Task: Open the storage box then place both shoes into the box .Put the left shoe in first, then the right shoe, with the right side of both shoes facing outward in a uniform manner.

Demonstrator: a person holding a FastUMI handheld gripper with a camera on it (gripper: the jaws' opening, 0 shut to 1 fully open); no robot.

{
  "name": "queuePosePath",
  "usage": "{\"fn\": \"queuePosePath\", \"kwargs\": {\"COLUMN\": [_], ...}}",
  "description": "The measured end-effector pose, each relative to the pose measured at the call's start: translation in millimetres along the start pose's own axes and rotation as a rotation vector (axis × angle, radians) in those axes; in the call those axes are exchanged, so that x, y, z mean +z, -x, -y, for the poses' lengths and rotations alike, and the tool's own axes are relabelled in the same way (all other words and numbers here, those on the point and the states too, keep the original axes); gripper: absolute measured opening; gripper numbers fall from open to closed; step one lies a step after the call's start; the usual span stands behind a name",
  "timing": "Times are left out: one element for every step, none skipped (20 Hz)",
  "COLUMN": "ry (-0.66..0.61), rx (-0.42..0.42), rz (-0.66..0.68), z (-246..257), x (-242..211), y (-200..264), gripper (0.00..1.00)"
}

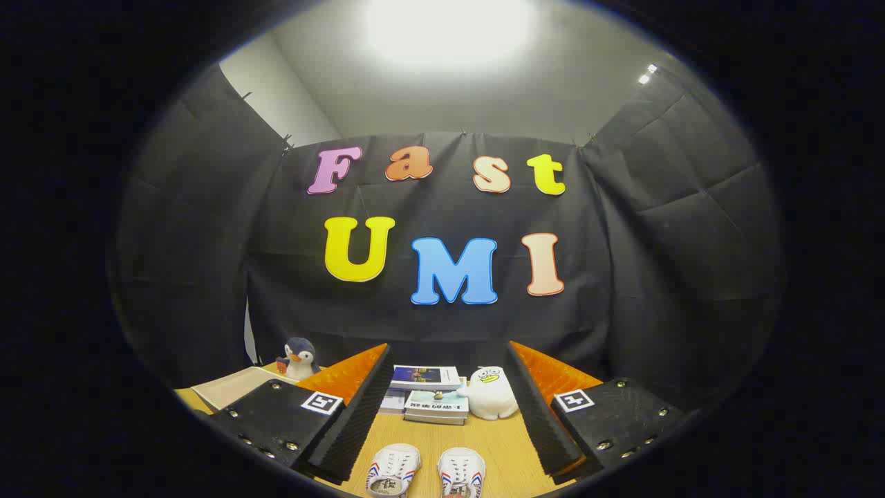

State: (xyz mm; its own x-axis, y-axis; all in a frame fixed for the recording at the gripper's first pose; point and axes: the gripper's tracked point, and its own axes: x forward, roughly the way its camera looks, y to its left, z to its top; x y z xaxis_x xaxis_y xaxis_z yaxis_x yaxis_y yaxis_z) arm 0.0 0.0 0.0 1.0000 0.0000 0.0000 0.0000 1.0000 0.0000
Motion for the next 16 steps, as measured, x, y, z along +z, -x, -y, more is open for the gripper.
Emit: {"fn": "queuePosePath", "kwargs": {"ry": [-0.001,0.000,0.003,0.005,0.006,0.007,0.008,0.009,0.009,0.007,0.004,0.001,-0.003,-0.005,-0.006,-0.005], "rx": [0.001,0.004,0.006,0.006,0.006,0.004,0.003,0.001,0.001,0.001,0.000,-0.001,0.000,0.002,0.003,0.004], "rz": [0.003,0.003,-0.001,-0.005,-0.005,-0.003,0.000,0.002,0.005,0.005,0.006,0.004,0.001,-0.002,-0.003,-0.002], "z": [-1.1,-3.2,-3.8,-4.6,-5.1,-5.1,-5.5,-5.8,-5.1,-5.4,-5.1,-5.6,-5.6,-6.4,-7.1,-7.7], "x": [-0.5,-0.9,-3.5,-4.4,-4.6,-4.0,-3.6,-2.4,-2.8,-1.9,-2.8,-2.9,-4.0,-4.7,-4.8,-4.5], "y": [0.8,0.6,1.4,2.6,4.1,5.8,6.6,7.1,8.1,7.8,8.2,7.7,7.9,7.2,7.2,6.8], "gripper": [0.96,0.96,0.96,0.96,0.96,0.96,0.96,0.96,0.96,0.96,0.96,0.96,0.96,0.96,0.96,0.96]}}
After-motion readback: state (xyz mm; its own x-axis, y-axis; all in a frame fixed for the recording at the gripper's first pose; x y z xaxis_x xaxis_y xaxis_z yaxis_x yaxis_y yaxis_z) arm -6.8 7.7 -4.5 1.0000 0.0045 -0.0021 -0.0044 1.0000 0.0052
